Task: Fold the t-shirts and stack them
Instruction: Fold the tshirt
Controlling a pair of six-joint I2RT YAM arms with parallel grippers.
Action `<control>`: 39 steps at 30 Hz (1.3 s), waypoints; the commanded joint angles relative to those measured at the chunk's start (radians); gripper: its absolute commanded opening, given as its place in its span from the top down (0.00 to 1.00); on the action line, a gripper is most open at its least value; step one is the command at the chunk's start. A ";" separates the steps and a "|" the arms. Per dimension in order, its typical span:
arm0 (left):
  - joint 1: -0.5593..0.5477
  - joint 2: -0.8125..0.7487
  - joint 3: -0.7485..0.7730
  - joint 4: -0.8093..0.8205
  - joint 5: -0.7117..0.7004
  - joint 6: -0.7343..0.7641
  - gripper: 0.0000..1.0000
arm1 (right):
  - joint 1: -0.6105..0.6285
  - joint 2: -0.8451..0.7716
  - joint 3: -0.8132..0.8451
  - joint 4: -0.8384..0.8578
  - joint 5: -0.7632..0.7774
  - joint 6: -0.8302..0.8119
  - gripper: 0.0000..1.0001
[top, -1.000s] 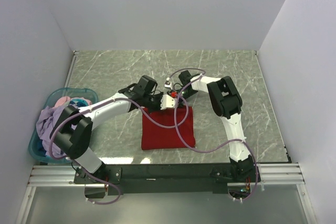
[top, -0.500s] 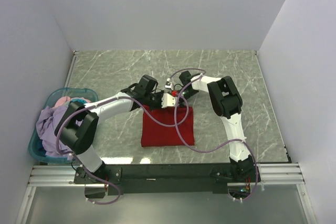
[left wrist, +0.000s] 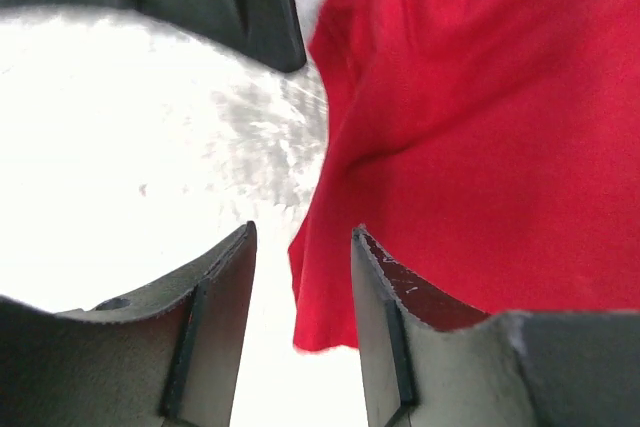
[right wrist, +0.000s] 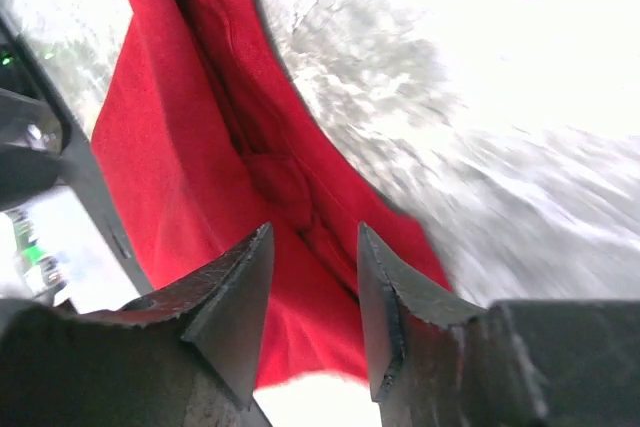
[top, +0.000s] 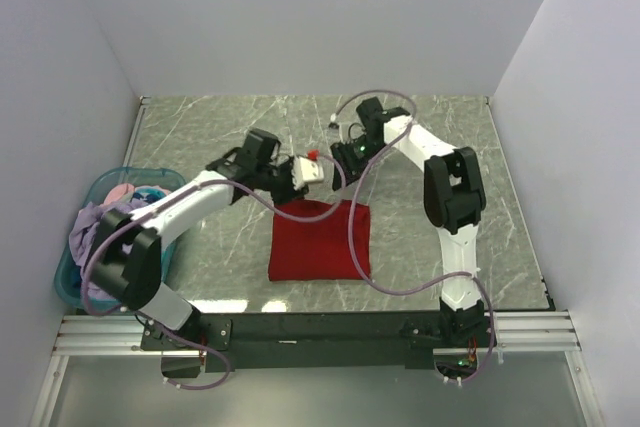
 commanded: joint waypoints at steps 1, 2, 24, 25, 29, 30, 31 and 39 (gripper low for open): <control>0.058 -0.105 0.081 -0.125 0.148 -0.182 0.52 | -0.060 -0.094 0.093 -0.096 0.089 -0.054 0.53; 0.085 -0.112 0.083 -0.171 0.160 -0.216 0.50 | -0.074 -0.100 0.102 -0.119 0.083 -0.081 0.53; 0.265 0.087 0.030 -0.069 0.229 -0.678 0.43 | -0.100 -0.197 -0.210 -0.050 0.077 -0.115 0.36; 0.269 0.101 0.044 -0.080 0.225 -0.671 0.43 | -0.096 -0.196 -0.211 -0.052 0.080 -0.126 0.36; 0.274 0.142 0.073 -0.103 0.220 -0.648 0.40 | -0.091 -0.195 -0.228 -0.060 0.089 -0.149 0.37; 0.274 0.156 0.079 -0.106 0.217 -0.646 0.39 | -0.086 -0.193 -0.228 -0.063 0.092 -0.152 0.37; 0.274 0.164 0.083 -0.107 0.214 -0.646 0.39 | -0.083 -0.190 -0.230 -0.064 0.092 -0.158 0.37; 0.279 0.202 0.084 -0.093 0.196 -0.648 0.39 | -0.060 -0.173 -0.243 -0.083 0.092 -0.181 0.44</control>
